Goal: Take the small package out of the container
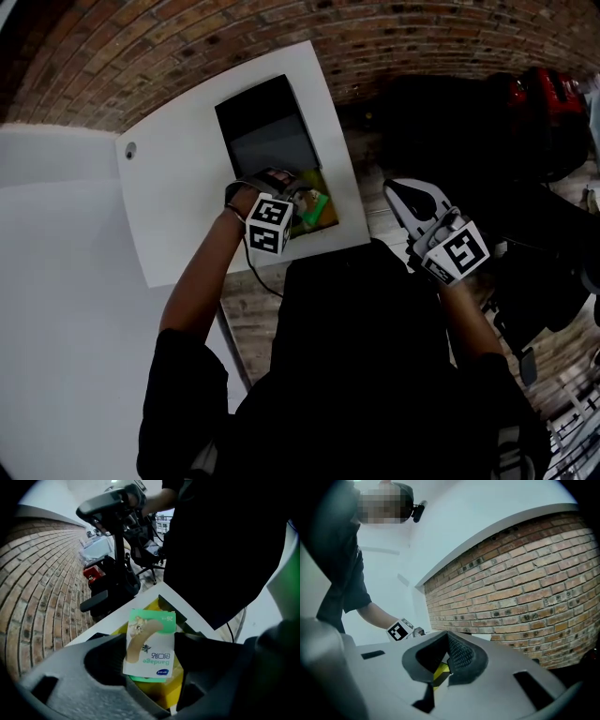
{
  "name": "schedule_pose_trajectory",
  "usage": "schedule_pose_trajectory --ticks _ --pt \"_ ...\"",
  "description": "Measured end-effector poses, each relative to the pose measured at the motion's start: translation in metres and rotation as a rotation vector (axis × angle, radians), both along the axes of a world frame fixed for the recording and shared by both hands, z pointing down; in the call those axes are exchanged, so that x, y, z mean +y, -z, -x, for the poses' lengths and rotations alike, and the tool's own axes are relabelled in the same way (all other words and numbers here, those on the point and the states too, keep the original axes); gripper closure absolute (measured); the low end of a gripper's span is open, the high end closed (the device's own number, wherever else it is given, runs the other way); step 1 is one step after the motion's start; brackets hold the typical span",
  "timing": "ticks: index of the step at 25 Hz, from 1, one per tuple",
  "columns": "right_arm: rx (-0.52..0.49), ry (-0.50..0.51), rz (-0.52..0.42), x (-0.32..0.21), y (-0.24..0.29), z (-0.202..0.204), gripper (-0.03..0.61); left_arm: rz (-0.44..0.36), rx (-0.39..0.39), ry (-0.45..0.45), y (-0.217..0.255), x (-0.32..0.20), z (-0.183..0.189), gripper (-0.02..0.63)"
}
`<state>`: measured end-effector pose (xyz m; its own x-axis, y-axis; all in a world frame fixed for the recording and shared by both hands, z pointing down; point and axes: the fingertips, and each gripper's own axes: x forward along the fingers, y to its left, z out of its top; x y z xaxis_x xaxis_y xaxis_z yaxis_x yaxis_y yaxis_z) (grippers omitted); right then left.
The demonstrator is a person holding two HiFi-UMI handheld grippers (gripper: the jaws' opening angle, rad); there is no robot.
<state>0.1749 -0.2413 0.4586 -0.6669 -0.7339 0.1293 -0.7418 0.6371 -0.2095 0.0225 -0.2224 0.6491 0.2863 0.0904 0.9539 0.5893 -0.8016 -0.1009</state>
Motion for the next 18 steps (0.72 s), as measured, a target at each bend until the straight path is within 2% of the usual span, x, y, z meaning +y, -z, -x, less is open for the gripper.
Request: schedule_pose_trajectory --ticks 8,14,18 --pt "0.006 0.006 -0.031 -0.004 0.014 0.005 0.572 0.104 0.228 0.252 0.046 -0.002 -0.004 0.285" --pt "0.009 0.022 -0.050 -0.006 0.021 0.008 0.572 0.143 0.374 0.411 0.077 -0.008 0.002 0.285" --pt "0.015 0.041 -0.058 -0.005 0.024 0.012 0.572 0.186 0.515 0.517 0.108 -0.010 0.002 0.285"
